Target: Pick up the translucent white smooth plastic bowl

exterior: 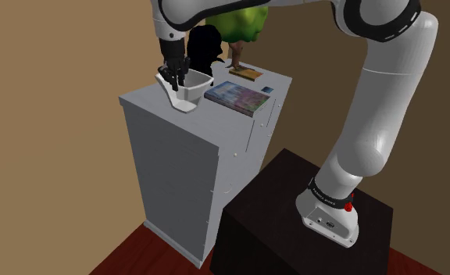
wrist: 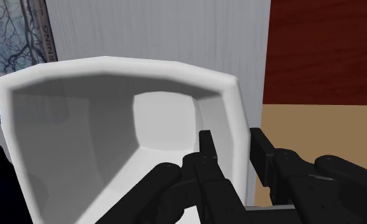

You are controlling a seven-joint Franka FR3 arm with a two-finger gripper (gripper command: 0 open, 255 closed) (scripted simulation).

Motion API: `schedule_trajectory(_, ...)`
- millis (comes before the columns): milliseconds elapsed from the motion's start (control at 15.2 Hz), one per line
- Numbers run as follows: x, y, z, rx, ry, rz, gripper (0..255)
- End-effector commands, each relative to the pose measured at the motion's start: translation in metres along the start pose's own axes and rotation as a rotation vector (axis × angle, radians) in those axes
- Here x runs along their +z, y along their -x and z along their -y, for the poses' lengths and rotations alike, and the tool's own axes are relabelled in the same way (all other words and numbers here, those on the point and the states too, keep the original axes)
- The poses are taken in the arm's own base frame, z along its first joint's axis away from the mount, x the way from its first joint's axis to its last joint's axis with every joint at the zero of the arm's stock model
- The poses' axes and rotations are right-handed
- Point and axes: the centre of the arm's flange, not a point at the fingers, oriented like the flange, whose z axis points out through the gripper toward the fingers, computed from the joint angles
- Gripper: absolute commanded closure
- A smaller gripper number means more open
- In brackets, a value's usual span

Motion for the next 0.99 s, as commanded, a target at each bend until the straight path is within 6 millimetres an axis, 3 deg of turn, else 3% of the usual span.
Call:
schedule_trajectory(0, -0.008, 0.000, -0.001, 0.000, 0.000, 0.000, 255)
schedule_trajectory(924, -0.076, 0.001, -0.012, 0.000, 0.000, 0.000, 255)
